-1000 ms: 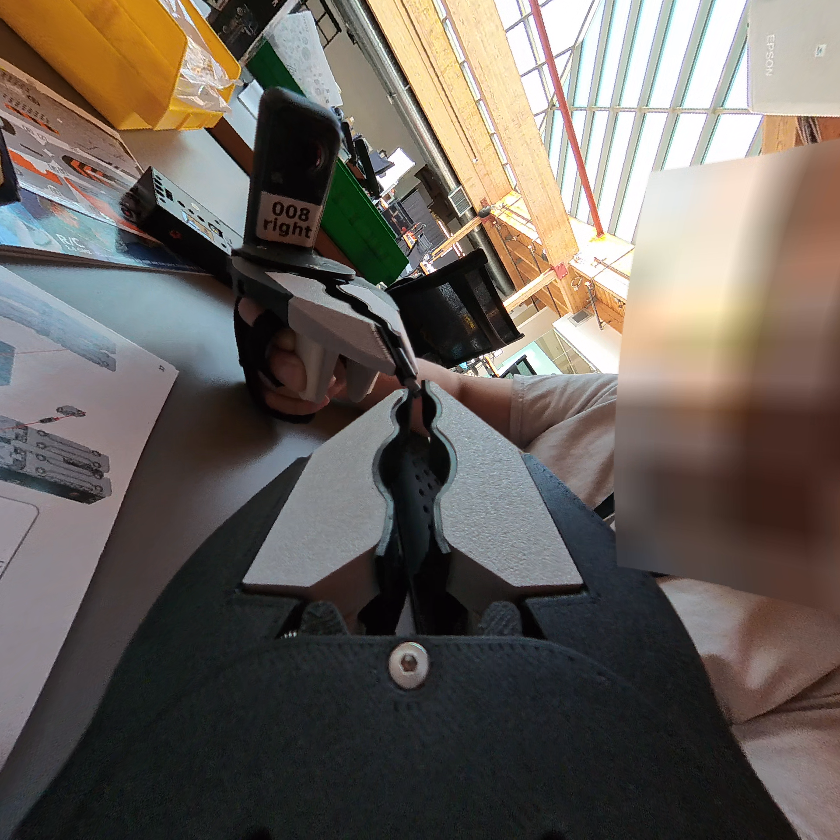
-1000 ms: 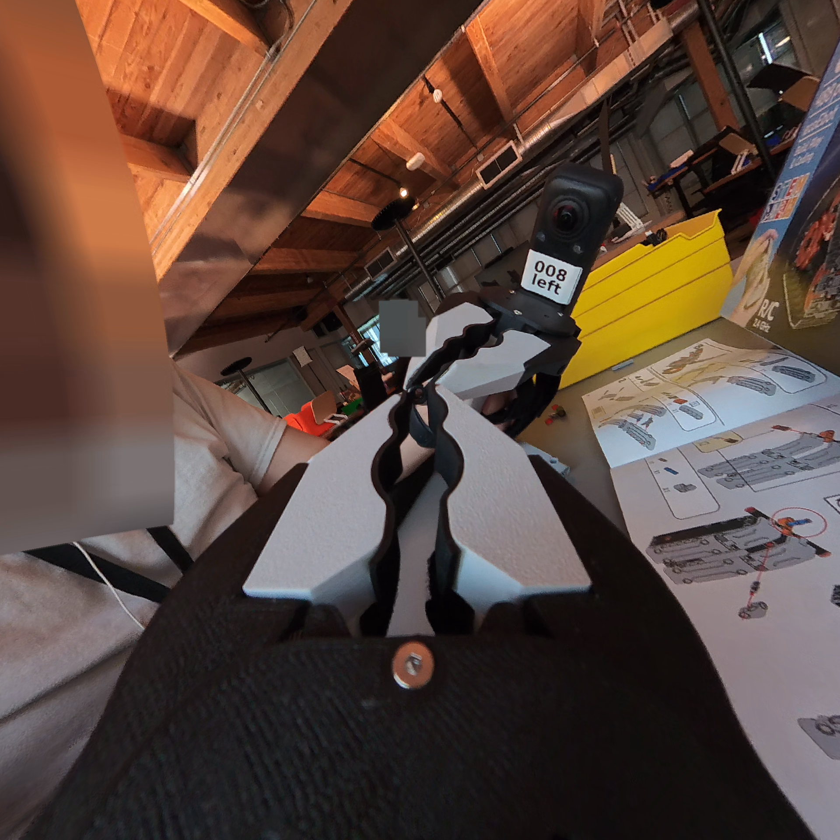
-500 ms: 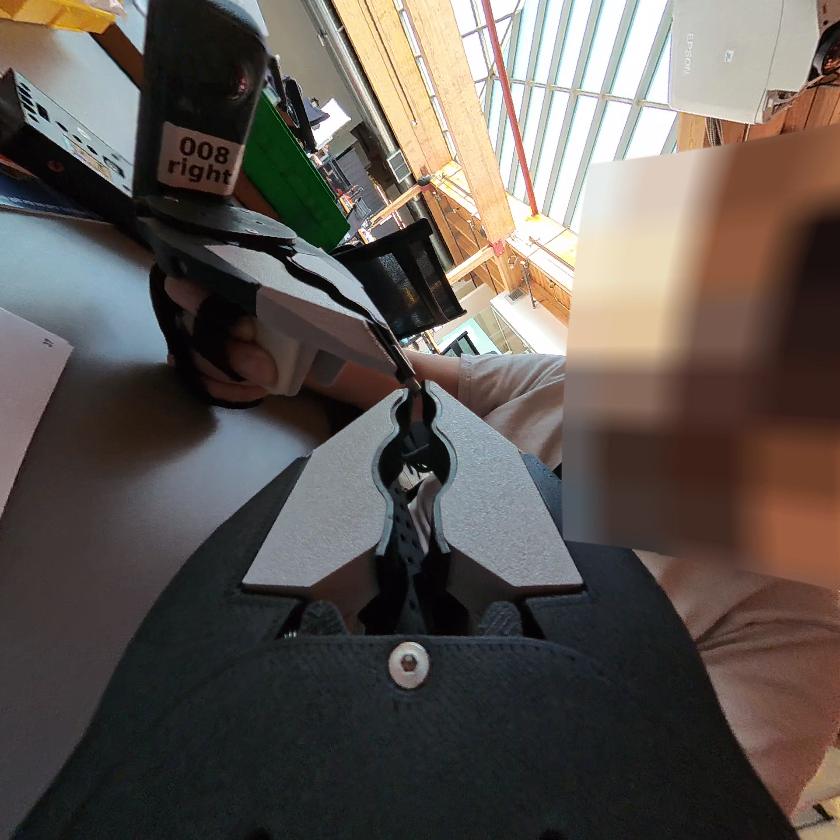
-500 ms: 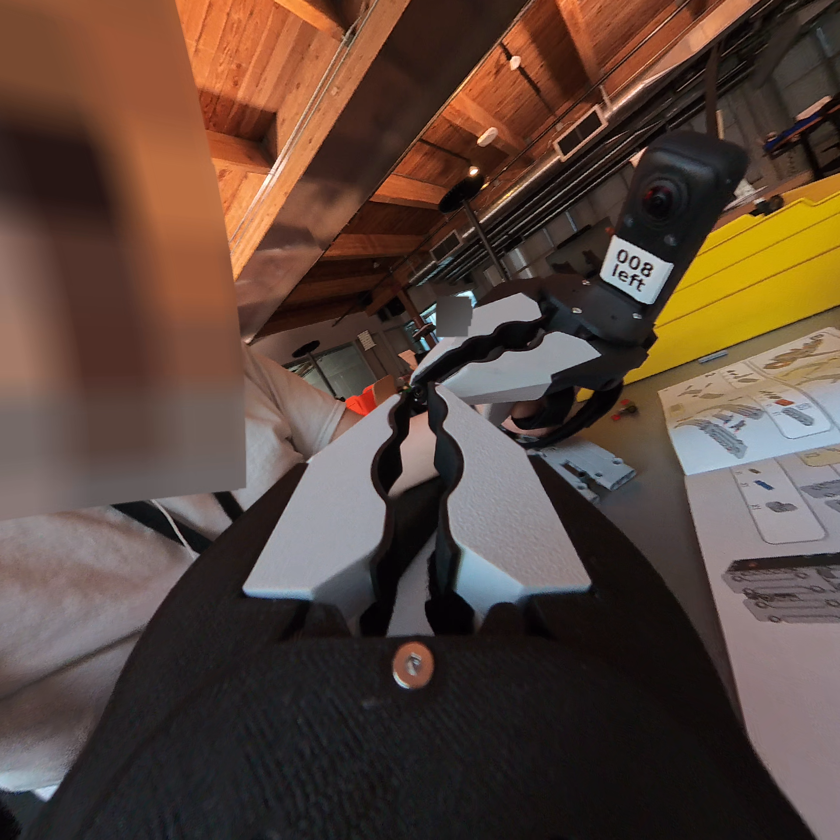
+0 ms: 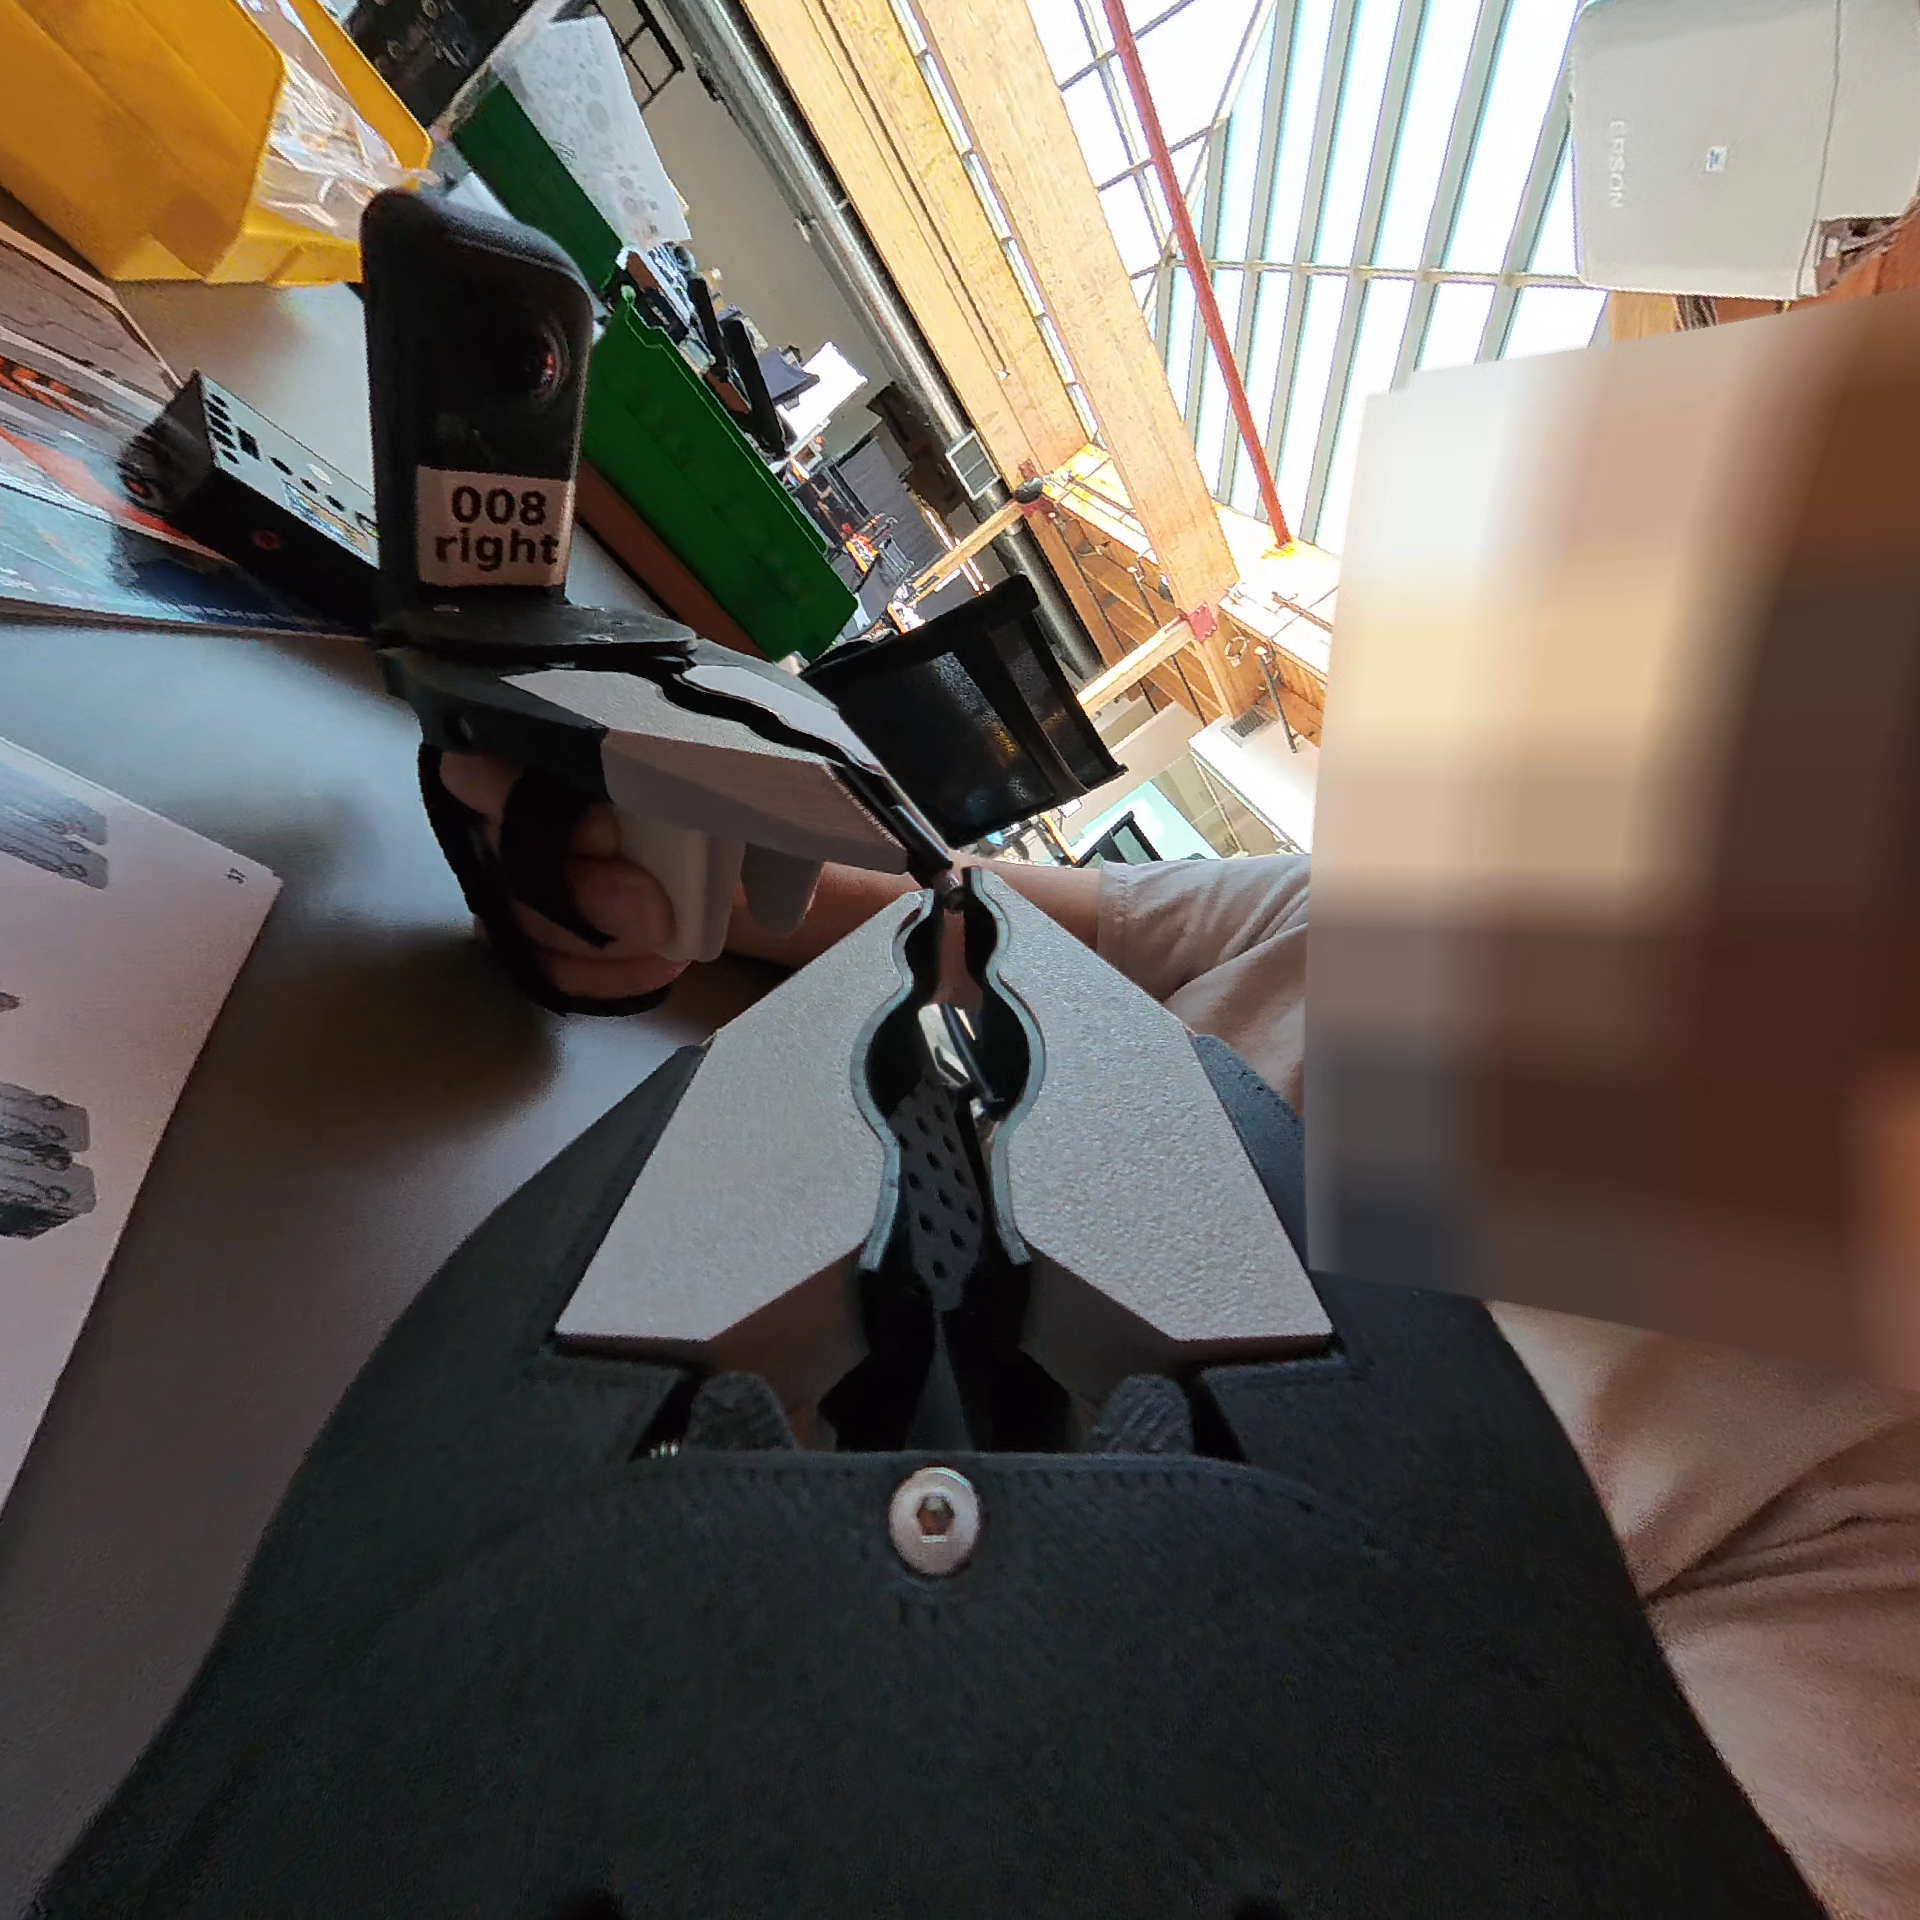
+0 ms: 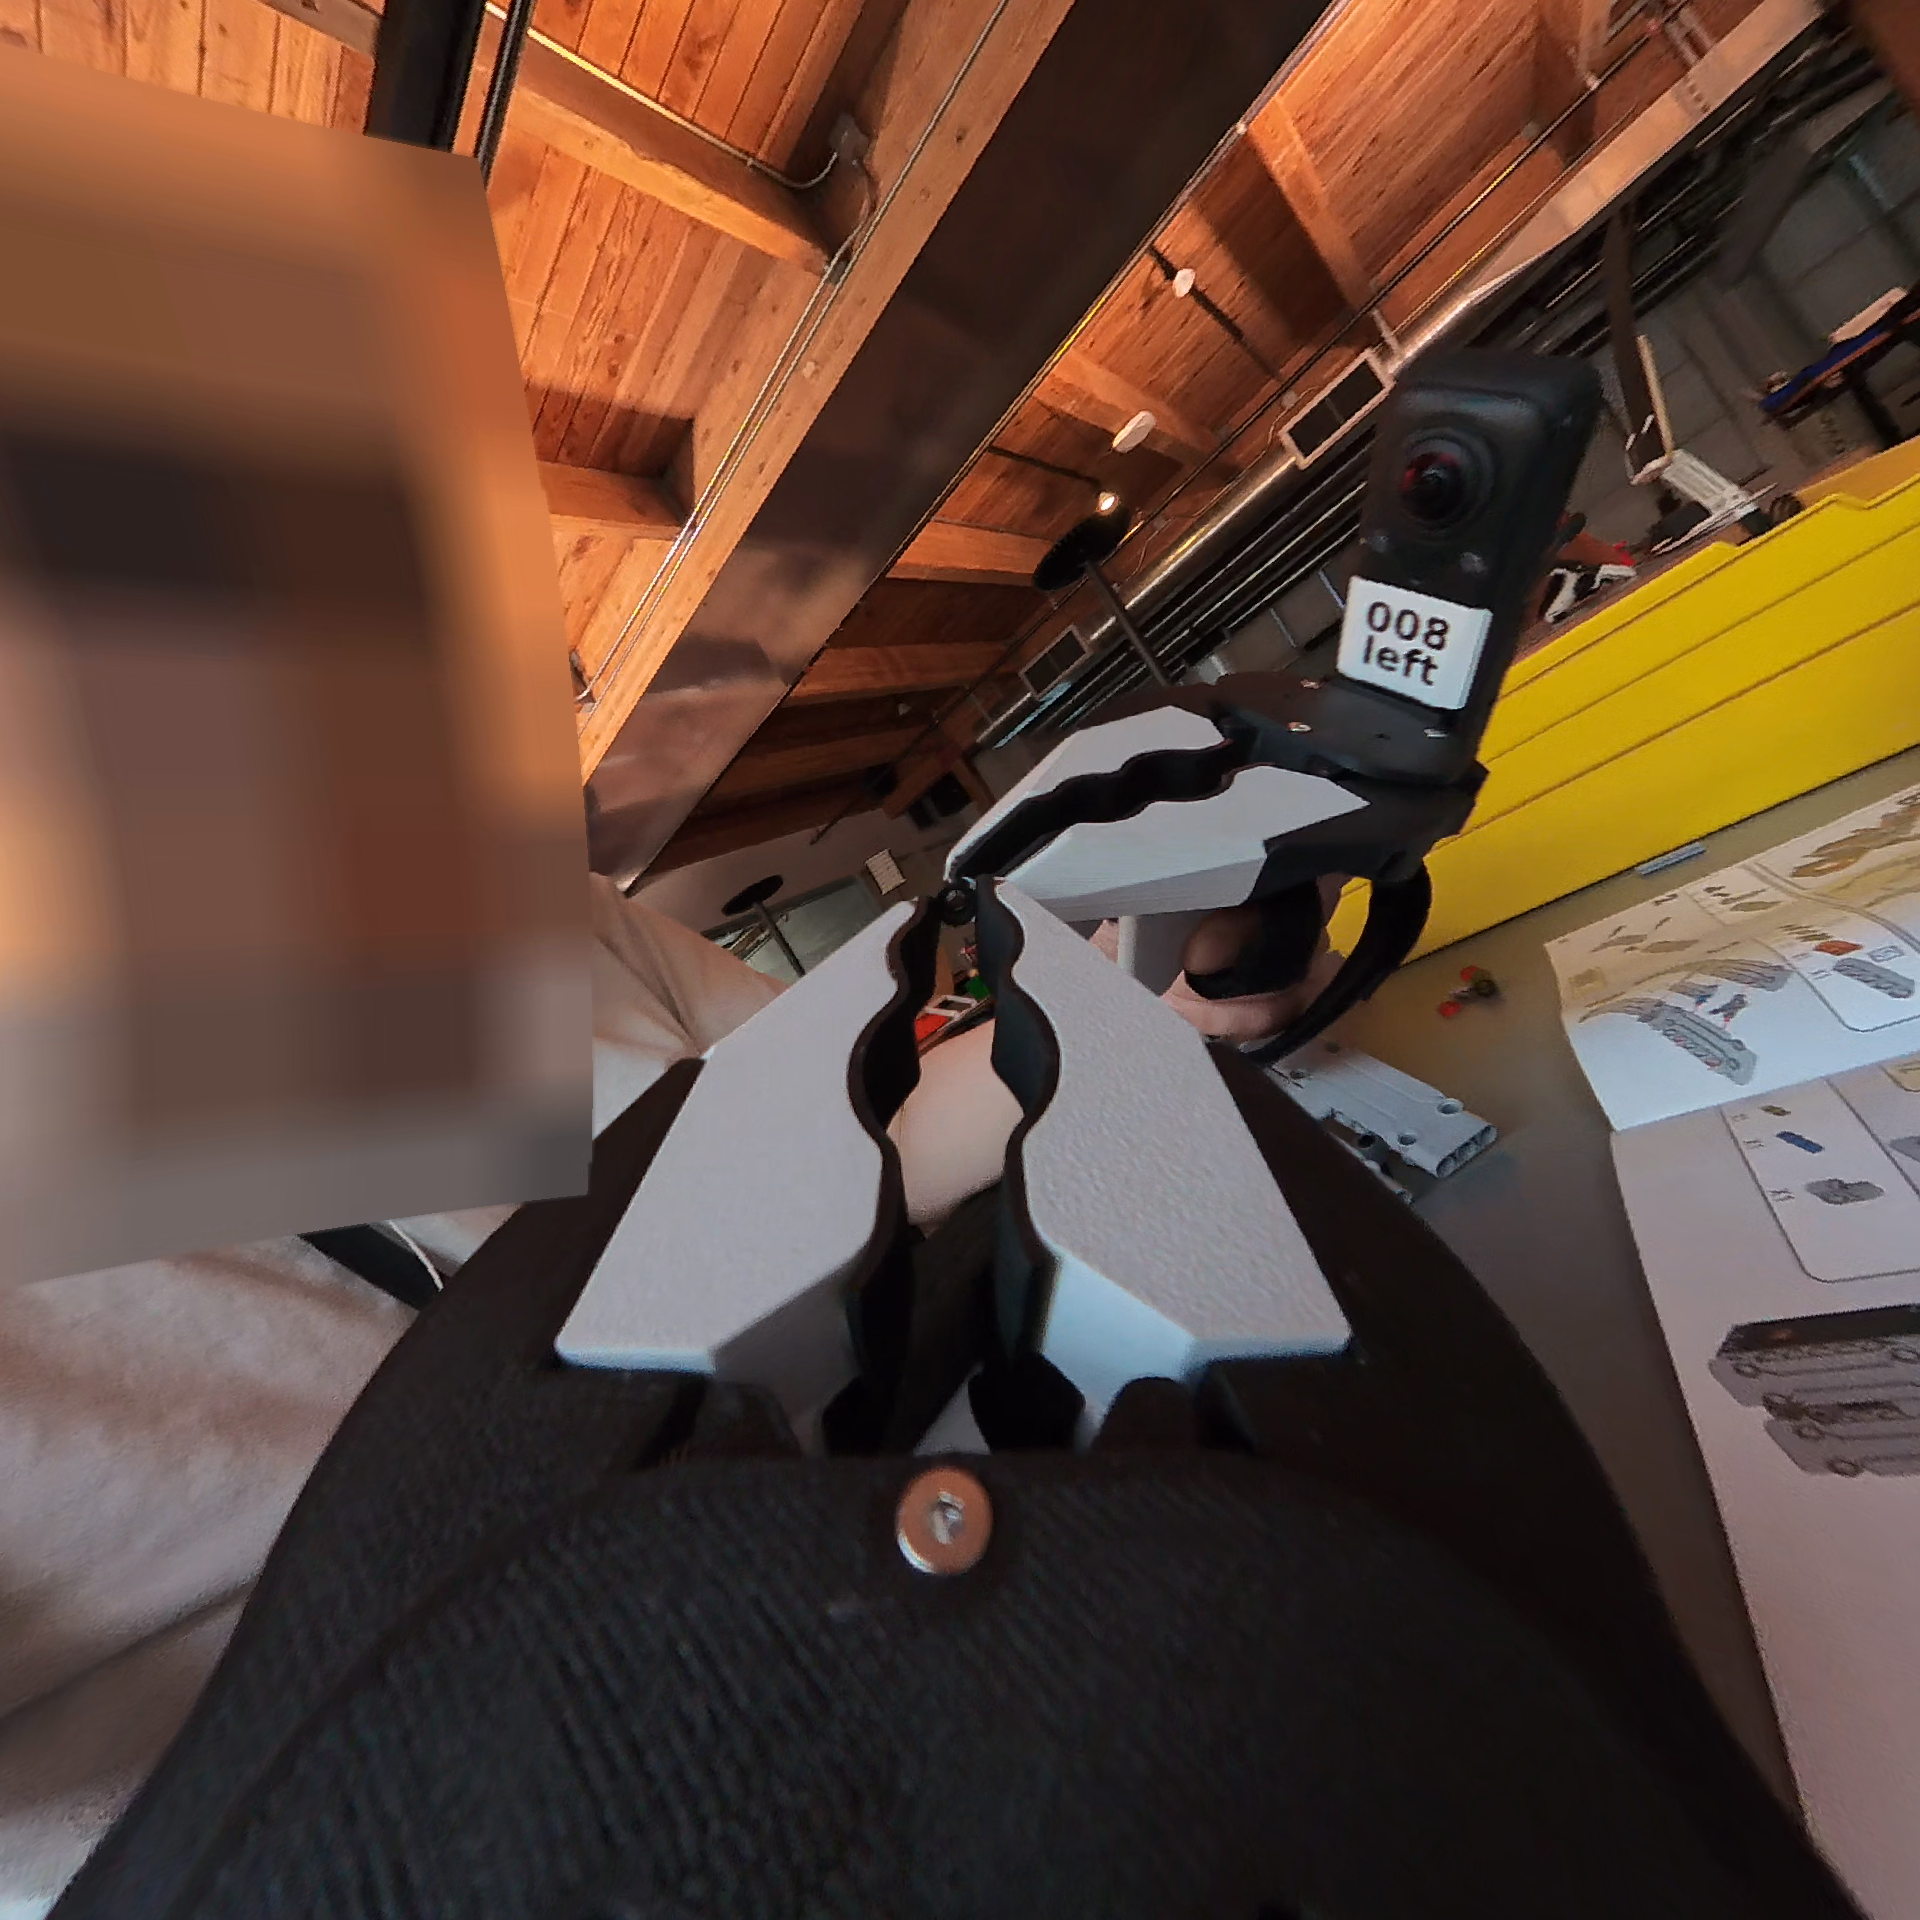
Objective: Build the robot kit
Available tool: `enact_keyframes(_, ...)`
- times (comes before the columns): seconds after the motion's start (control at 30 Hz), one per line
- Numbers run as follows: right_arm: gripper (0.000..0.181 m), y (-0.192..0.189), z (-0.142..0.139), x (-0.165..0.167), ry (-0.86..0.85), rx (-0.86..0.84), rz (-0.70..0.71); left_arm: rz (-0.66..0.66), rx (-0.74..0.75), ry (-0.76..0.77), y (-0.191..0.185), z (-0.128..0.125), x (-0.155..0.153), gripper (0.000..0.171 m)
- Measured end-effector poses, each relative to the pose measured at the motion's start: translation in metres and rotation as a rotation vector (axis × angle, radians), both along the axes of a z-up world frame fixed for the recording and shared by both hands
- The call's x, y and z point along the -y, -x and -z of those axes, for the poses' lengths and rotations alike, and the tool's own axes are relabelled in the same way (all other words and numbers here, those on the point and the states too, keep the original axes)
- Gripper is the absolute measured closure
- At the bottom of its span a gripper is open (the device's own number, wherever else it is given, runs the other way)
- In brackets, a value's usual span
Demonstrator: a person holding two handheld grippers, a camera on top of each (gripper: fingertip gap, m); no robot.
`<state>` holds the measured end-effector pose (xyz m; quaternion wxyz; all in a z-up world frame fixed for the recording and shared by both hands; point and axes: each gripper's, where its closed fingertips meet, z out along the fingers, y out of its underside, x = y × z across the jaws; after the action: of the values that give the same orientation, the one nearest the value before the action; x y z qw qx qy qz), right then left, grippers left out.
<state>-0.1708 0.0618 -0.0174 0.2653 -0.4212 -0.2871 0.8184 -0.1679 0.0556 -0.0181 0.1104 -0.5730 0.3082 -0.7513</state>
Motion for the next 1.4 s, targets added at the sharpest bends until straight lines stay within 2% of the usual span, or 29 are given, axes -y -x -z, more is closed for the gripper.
enact_keyframes(0.03,0.175,0.000,0.000,-0.001,0.004,0.002,0.008,-0.015,-0.004,-0.008,0.000,0.000,-0.002,0.171)
enact_keyframes(0.57,0.176,0.007,0.006,-0.023,0.003,0.066,0.222,-0.208,-0.044,-0.075,0.004,0.006,-0.029,0.171)
enact_keyframes(0.87,0.177,0.004,0.010,-0.040,0.043,0.084,0.334,-0.263,-0.074,-0.069,0.002,0.013,-0.037,0.170)
enact_keyframes(1.0,0.176,0.003,0.012,-0.043,0.061,0.098,0.336,-0.288,-0.066,-0.049,0.000,0.015,-0.042,0.171)
enact_keyframes(1.27,0.176,0.003,0.018,-0.041,0.032,0.152,0.293,-0.228,-0.066,-0.017,0.000,0.017,-0.036,0.171)
enact_keyframes(1.4,0.176,0.002,0.028,-0.037,-0.027,0.254,0.251,-0.154,-0.119,-0.034,-0.001,0.025,-0.026,0.171)
